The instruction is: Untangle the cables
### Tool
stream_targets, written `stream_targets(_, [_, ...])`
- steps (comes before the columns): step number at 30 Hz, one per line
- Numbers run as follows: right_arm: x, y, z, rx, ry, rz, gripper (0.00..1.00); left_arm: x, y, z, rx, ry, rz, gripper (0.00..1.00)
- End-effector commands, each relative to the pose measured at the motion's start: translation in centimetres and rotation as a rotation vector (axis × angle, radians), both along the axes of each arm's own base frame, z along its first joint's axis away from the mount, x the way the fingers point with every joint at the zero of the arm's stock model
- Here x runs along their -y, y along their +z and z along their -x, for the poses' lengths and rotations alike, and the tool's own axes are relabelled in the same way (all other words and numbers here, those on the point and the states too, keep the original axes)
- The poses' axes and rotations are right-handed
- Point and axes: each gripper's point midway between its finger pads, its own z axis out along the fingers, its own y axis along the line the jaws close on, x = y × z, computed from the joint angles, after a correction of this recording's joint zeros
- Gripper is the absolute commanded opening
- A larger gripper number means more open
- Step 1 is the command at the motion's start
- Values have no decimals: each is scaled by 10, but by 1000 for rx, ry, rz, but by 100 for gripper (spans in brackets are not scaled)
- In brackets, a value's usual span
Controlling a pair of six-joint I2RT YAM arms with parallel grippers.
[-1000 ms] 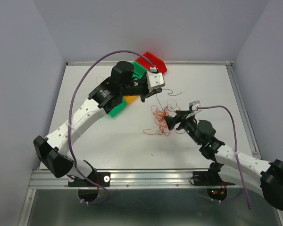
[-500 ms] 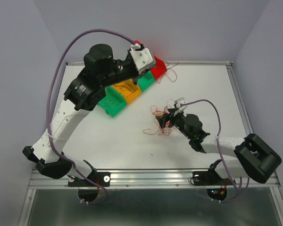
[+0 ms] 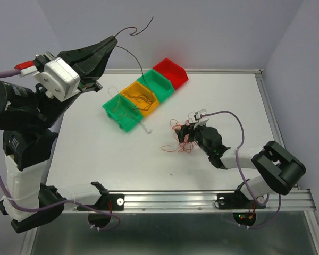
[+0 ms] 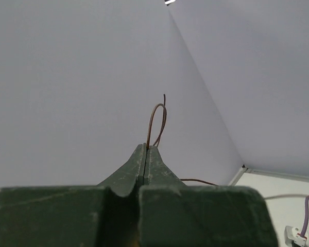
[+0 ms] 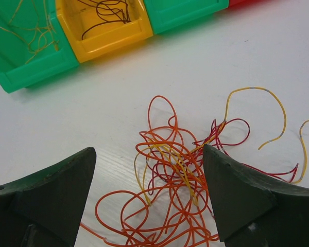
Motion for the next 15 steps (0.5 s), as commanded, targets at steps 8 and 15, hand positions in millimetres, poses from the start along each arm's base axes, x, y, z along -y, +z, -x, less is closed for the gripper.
stream_targets(8, [0,38,7,66,5,-152,89,6,-89,-73,-105,224,-117,0])
stream_targets(15, [9,40,18,68,2,-177,88,-26,-184,-153,-262,244,-238,0])
